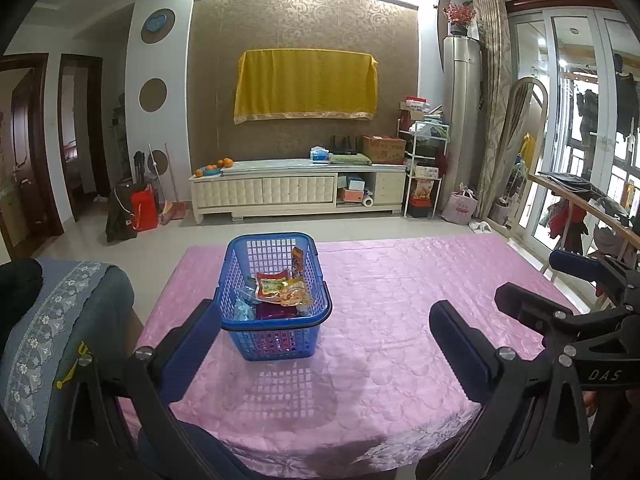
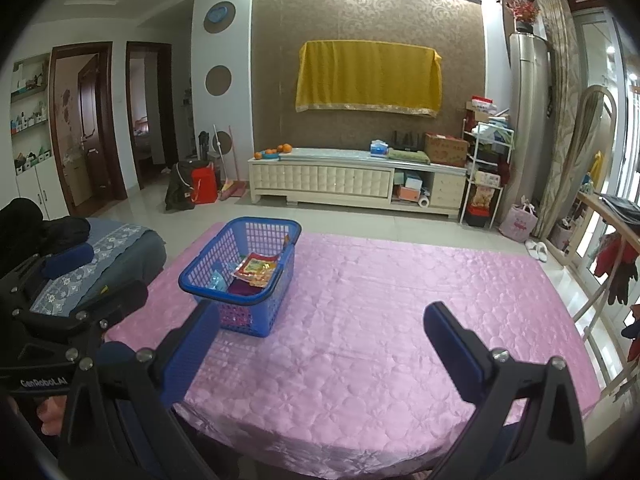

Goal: Organize snacks

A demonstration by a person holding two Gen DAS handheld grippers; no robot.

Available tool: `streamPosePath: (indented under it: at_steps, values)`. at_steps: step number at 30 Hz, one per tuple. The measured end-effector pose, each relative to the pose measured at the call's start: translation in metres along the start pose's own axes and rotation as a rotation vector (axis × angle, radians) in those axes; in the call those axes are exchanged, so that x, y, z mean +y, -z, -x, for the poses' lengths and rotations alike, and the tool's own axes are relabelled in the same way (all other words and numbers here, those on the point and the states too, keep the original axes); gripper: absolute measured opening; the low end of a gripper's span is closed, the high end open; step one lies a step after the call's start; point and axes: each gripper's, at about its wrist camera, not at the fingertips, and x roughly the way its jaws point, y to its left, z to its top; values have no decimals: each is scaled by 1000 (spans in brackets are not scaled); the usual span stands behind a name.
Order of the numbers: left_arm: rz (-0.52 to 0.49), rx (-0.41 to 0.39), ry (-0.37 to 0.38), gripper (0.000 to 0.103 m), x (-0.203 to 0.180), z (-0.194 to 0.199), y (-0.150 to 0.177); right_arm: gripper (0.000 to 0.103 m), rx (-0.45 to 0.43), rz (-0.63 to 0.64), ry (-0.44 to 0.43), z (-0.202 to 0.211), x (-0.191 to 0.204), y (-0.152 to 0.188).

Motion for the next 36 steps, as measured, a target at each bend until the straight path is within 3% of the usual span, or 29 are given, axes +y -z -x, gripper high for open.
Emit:
streamPosePath:
  at_steps: [36]
  values:
    - [1,17,0,103,4,2,1,103,6,-6,1,1,3,1]
